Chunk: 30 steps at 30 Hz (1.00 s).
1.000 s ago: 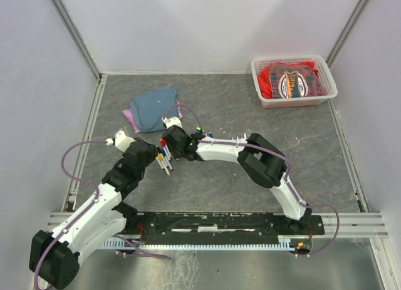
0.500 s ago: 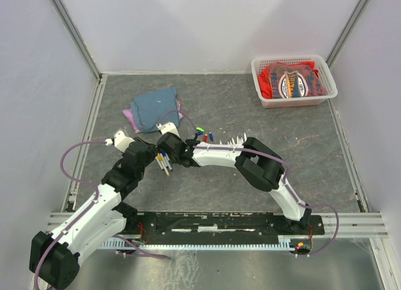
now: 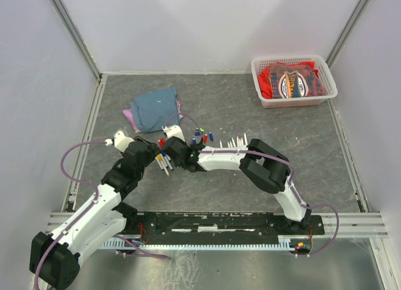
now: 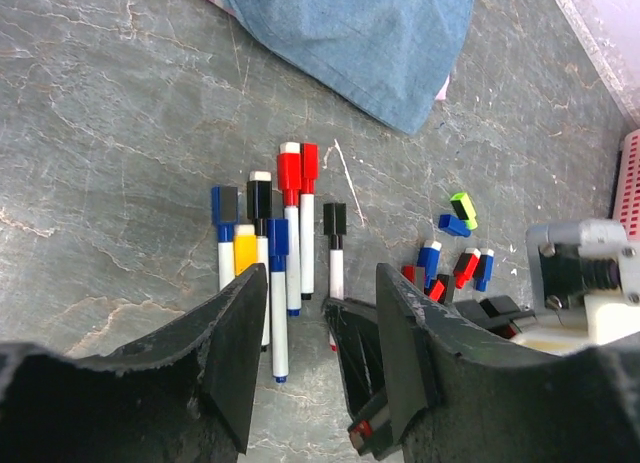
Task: Open the pen caps
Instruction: Pick up the pen from the center of the board.
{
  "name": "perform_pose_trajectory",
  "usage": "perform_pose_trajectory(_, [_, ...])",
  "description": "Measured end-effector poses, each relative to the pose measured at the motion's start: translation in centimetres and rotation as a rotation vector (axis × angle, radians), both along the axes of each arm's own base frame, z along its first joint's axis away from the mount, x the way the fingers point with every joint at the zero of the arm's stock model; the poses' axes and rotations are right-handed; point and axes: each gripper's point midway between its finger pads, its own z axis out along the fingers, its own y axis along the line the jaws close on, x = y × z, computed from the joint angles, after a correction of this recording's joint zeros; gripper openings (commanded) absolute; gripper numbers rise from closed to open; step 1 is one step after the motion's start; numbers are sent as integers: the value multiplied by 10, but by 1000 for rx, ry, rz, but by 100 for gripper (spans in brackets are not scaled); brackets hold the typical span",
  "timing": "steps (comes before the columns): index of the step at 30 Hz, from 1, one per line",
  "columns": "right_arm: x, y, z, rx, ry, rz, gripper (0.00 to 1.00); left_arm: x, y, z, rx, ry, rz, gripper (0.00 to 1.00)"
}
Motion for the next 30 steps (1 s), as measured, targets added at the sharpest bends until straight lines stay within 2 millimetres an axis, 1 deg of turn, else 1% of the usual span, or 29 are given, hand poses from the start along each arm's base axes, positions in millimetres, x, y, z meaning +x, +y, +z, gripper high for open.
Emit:
perform_pose_trajectory(4, [-7,-17,0,10,12,-7,1,0,-1,0,-5,2,-7,56])
perform_pose_trajectory(8, [-17,-29,1,20,26,-2,1,3,-6,-1,-24,6,-26,58])
perform_pose_trajectory(11, [-24,-38,2,38,39,2,1,6,-14,-2,-51,6,-57,60])
perform_pose_trajectory(14, [-32,-44,9,77,46,7,1,12,-26,0,-95,1,-106,60])
perform_pose_trajectory(17, [-37,-45,21,137,46,15,1,16,-38,-3,-134,10,-156,60])
perform_pose_trajectory(23, [-44,-41,49,275,37,34,1,20,-64,-17,-205,65,-277,60])
perform_pose_trajectory(26, [-47,-38,61,330,34,43,1,19,-73,-18,-233,72,-320,60])
perform_pose_trajectory(30, [-51,-35,71,379,38,55,1,20,-81,-15,-260,64,-360,60])
